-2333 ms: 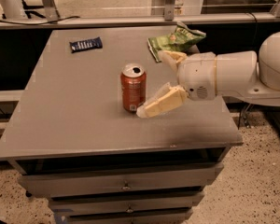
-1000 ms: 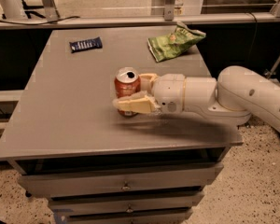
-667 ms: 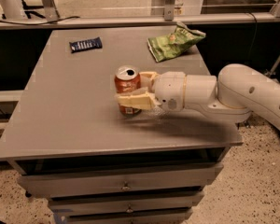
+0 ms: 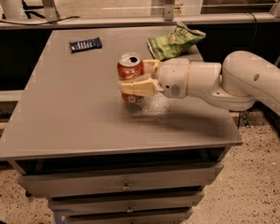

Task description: Move coke can near rxbar blueberry

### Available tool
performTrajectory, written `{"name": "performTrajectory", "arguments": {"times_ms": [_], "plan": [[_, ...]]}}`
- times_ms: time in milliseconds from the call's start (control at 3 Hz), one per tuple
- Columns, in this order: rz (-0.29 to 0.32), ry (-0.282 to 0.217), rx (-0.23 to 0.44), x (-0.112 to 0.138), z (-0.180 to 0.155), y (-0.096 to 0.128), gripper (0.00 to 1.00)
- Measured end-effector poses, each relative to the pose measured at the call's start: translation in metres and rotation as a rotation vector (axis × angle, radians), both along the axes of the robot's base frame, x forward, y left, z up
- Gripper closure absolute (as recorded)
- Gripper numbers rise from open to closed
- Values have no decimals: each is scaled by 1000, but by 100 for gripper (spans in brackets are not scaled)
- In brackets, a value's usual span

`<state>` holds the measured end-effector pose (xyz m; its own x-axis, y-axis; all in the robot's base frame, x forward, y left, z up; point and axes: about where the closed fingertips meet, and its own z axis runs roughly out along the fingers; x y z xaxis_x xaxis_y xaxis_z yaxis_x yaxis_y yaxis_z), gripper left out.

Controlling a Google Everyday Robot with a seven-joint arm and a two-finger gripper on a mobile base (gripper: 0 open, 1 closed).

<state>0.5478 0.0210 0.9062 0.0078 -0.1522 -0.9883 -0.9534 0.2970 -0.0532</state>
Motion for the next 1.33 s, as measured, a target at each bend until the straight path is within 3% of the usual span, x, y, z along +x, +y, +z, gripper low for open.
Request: {"name": "performTrajectory", "arguments": {"times_ms": [333, 667, 1000, 1333], "plan": [[-2, -8, 3, 2, 3, 1, 100], [-18, -58, 48, 33, 19, 9, 100], [-43, -109, 89, 90, 41, 21, 100], [-43, -117, 88, 149, 52, 42, 100]]}}
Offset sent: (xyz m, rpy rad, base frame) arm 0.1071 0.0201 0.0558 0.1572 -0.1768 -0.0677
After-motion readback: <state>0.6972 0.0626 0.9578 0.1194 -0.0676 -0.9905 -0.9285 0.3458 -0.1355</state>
